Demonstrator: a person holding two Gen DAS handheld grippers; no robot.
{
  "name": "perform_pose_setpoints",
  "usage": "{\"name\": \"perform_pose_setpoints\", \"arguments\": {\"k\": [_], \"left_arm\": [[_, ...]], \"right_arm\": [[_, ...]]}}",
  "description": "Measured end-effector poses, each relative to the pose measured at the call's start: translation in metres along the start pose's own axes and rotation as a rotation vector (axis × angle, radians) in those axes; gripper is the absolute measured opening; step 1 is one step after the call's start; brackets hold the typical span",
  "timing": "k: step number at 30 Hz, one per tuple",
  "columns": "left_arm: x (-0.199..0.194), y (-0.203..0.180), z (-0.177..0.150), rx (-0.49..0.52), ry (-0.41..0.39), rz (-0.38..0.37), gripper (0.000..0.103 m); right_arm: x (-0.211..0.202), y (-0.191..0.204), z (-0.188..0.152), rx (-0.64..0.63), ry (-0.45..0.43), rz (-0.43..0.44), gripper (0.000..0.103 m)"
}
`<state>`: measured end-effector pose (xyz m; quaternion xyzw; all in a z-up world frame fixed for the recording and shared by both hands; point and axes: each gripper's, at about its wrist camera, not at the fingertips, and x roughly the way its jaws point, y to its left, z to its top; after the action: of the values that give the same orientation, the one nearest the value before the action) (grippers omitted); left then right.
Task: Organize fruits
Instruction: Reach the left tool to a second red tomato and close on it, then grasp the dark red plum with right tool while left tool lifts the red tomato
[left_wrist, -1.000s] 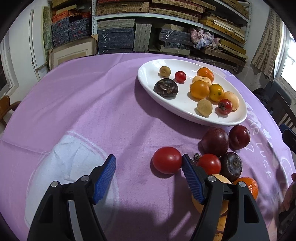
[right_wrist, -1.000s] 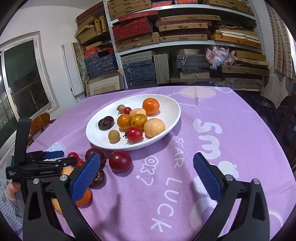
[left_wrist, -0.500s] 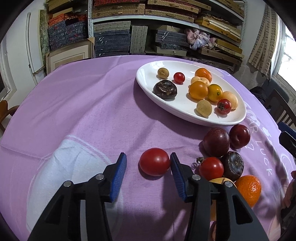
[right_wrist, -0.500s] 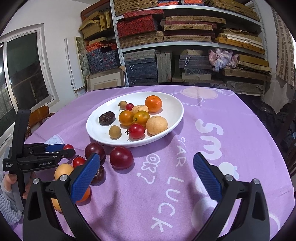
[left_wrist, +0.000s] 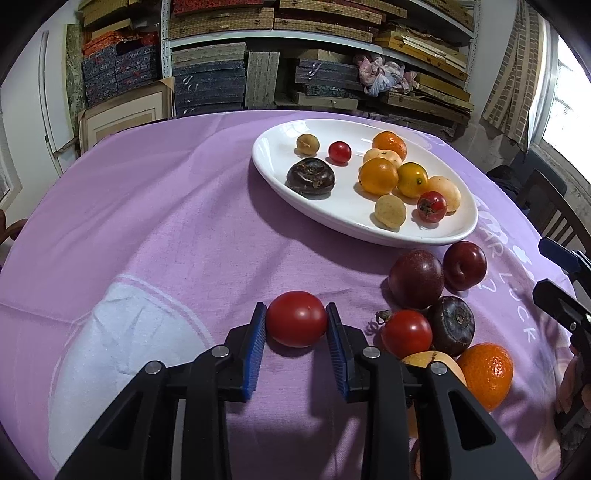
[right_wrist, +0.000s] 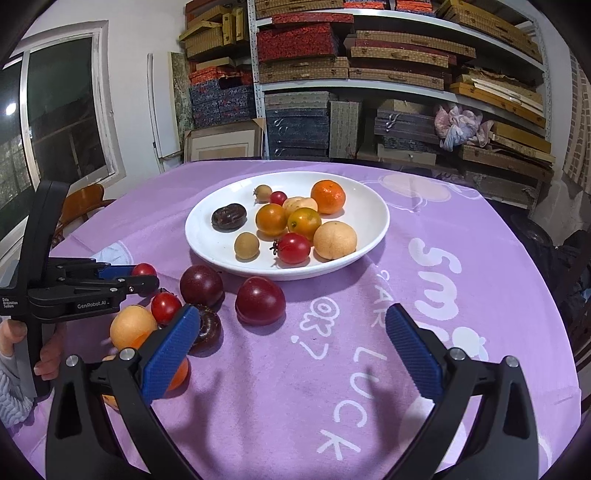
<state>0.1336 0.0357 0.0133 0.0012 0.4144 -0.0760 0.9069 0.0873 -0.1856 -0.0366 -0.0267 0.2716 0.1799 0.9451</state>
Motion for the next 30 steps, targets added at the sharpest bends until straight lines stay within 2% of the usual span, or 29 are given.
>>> {"name": "perform_pose_setpoints", "arguments": {"k": [5, 6, 7, 9, 15, 23, 26, 28, 30], "left_arm": [[-0.002, 0.008, 0.001, -0.036, -0.009, 0.011, 0.032], [-0.003, 0.008, 0.001, -0.035, -0.011, 0.011, 0.032], [-0.003, 0.008, 0.001, -0.034, -0.012, 0.010, 0.032], [-0.003, 0.009, 0.000, -0.033, -0.013, 0.008, 0.032], [-0.002, 0.011, 0.000, -0.039, -0.003, -0.002, 0.032], [0.000, 0.009, 0.000, -0.032, 0.004, -0.002, 0.032], [0.000, 0.008, 0.000, -0.028, 0.005, -0.001, 0.032], [0.000, 0.008, 0.000, -0.029, 0.005, -0.002, 0.032], [0.000, 0.008, 0.000, -0.030, 0.005, -0.001, 0.032]], "right_arm": [[0.013, 0.007, 0.007, 0.003, 0.024, 0.010, 0.096], [0.019, 0.009, 0.007, -0.002, 0.039, 0.005, 0.089], [0.026, 0.011, 0.009, -0.007, 0.072, 0.005, 0.076], [0.036, 0.012, 0.011, -0.001, 0.116, 0.017, 0.068], [0.051, 0.006, 0.012, 0.039, 0.158, 0.030, 0.068], [0.067, 0.018, 0.014, -0.011, 0.196, 0.025, 0.064], [0.073, 0.019, 0.016, -0.011, 0.212, 0.029, 0.055], [0.076, 0.018, 0.016, -0.005, 0.225, 0.040, 0.042], [0.077, 0.017, 0.015, 0.001, 0.225, 0.047, 0.042]]}}
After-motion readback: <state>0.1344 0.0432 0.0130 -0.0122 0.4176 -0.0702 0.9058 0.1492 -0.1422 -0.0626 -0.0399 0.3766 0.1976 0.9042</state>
